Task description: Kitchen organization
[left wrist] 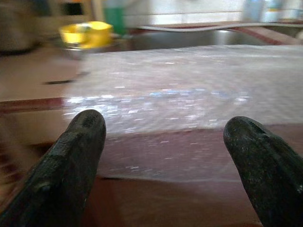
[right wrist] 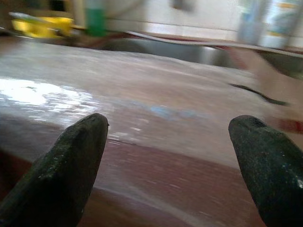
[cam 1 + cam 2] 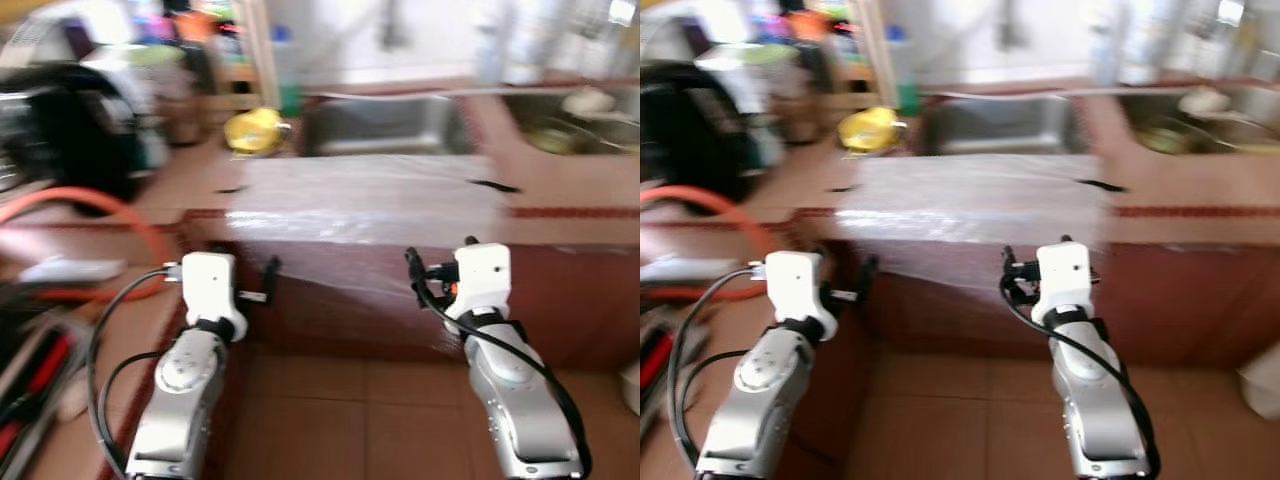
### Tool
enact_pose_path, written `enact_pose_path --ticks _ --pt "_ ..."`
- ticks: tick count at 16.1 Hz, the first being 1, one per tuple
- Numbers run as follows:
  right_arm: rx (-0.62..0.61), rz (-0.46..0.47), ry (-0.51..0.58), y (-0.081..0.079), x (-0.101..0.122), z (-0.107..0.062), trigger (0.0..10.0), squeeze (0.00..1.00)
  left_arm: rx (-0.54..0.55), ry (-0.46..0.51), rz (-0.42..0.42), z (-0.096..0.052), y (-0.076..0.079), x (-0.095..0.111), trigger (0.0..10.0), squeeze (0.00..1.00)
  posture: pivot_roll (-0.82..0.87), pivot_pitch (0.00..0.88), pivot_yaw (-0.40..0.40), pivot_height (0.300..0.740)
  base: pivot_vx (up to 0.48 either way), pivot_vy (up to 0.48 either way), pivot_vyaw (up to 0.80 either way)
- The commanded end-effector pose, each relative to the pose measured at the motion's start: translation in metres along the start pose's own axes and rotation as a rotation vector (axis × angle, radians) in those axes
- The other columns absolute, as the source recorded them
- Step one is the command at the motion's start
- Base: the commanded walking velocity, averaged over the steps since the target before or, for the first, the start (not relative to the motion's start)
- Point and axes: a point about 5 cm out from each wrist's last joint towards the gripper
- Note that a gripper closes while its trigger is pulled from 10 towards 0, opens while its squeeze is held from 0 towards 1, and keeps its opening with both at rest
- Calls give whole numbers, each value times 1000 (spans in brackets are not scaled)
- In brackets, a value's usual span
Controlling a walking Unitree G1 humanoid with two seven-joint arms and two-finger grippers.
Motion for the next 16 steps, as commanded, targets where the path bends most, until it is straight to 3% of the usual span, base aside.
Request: enact_pose_path --ticks 1,16 --pt "3 1 9 -1 3 1 10000 0 12 9 16 0 -5 3 10000 0 -220 58 123 740 0 0 -781" --pt "9 0 13 -2 4 2 10000 0 -36 26 -38 -1 0 6 10000 0 -220 60 126 740 0 0 -785"
Point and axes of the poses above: a point about 5 cm out from each wrist's last joint towards the gripper, its own z axis pointing out of the wrist towards the gripper, its own x axis along the axis of the wrist's last joint, y = z × x, and after that the axes turned 5 degrees about -z, right-handed
